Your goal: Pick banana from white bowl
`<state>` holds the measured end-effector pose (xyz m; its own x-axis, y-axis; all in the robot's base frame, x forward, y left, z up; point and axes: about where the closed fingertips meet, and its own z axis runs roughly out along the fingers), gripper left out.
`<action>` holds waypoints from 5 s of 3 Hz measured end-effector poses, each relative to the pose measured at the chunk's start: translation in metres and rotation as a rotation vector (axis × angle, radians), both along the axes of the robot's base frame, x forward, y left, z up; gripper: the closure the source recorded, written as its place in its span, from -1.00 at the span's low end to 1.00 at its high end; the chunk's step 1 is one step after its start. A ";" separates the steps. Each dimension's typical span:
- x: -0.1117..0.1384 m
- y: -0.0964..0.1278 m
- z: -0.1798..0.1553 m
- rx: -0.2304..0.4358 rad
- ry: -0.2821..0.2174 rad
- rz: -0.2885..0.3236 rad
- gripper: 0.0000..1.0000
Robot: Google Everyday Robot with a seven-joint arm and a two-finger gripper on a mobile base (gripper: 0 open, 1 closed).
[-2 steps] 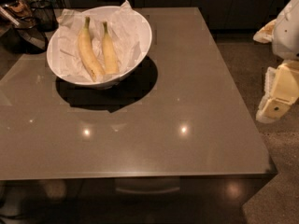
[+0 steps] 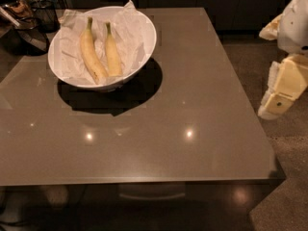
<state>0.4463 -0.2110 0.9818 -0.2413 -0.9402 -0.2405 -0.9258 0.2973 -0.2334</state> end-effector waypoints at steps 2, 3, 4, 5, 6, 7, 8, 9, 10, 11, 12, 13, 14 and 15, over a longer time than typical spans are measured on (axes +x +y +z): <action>0.069 0.028 0.012 0.087 0.096 -0.099 -1.00; 0.080 0.034 0.023 0.107 0.051 -0.095 -1.00; 0.078 0.021 0.015 0.143 0.063 -0.129 -1.00; 0.055 0.024 0.005 0.140 0.085 -0.111 -1.00; 0.031 0.054 -0.001 0.111 0.124 -0.084 -1.00; 0.012 0.106 0.022 0.062 0.092 -0.048 -1.00; 0.016 0.113 0.026 0.075 0.069 -0.049 -1.00; 0.030 0.137 0.031 0.150 0.096 -0.027 -1.00; 0.057 0.173 0.032 0.169 0.143 -0.006 -1.00; 0.079 0.216 0.035 0.157 0.141 0.083 -1.00; 0.084 0.227 0.040 0.182 0.111 0.094 -1.00; 0.095 0.246 0.048 0.266 0.107 0.087 -1.00; 0.104 0.268 0.060 0.295 0.108 0.084 -1.00; 0.117 0.293 0.056 0.273 0.129 0.082 -1.00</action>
Offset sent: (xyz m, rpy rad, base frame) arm 0.0982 0.0466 0.0177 0.0932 0.2350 -0.1341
